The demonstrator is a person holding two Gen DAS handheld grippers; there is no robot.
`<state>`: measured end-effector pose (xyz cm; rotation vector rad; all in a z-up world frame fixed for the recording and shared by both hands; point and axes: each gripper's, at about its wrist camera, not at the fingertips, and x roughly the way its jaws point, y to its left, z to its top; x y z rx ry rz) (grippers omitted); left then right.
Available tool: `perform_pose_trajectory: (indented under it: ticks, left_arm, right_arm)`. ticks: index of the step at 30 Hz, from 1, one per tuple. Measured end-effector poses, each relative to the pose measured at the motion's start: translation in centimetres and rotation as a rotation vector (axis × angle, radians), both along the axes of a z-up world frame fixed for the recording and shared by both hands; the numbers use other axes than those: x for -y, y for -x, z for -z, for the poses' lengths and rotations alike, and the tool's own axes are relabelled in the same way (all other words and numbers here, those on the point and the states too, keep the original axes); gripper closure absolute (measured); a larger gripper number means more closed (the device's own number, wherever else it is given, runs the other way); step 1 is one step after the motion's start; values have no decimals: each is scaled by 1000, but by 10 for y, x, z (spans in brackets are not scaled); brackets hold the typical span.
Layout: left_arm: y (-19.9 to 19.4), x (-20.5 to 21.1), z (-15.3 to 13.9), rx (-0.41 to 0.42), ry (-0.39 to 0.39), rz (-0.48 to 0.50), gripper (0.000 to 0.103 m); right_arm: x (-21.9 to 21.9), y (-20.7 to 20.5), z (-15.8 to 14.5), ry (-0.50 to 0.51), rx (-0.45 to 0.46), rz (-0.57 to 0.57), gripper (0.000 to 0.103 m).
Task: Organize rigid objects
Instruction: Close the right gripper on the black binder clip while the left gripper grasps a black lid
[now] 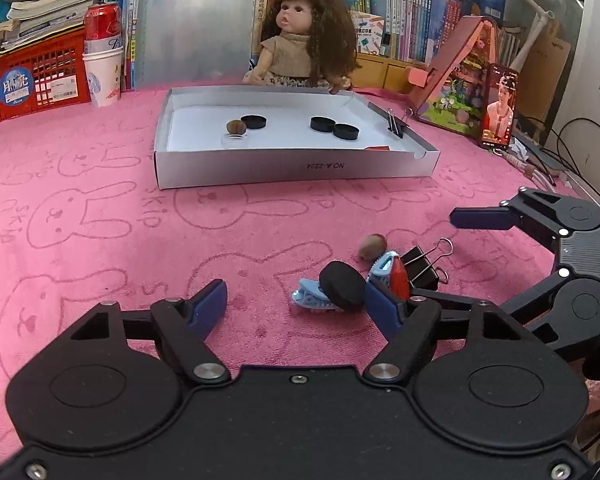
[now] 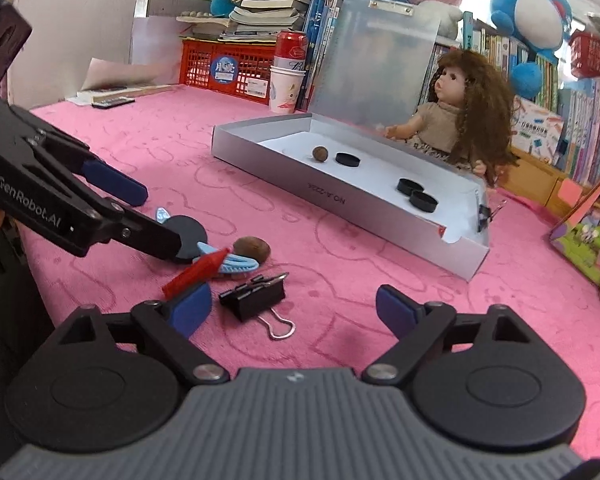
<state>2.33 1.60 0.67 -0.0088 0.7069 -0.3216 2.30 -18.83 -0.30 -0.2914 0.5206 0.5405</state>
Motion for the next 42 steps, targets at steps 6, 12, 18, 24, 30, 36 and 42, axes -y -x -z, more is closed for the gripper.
perform_pose_trajectory:
  ticks: [6, 12, 18, 24, 30, 36, 42]
  left_arm:
    - [-2, -1, 0, -3, 8, -9, 30]
    - [-2, -1, -2, -1, 14, -17, 30]
    - [-1, -2, -2, -8, 27, -16, 44]
    - [-2, -1, -5, -1, 32, -19, 58]
    - [-6, -8, -12, 53, 0, -98, 59]
    - [1, -1, -17, 73, -1, -14, 59]
    - [11, 18, -17, 111, -47, 58, 59]
  right_arm:
    - [-2, 2, 1, -37, -3, -43, 32]
    - [-5, 6, 0, -41, -10, -84, 52]
    - [-5, 11, 0, -50, 12, -68, 63]
    - [4, 8, -3, -63, 53, 35, 63]
    - [11, 3, -2, -61, 55, 93, 63]
    - [14, 2, 0, -67, 40, 121, 62]
    - [19, 2, 0, -74, 27, 160, 62]
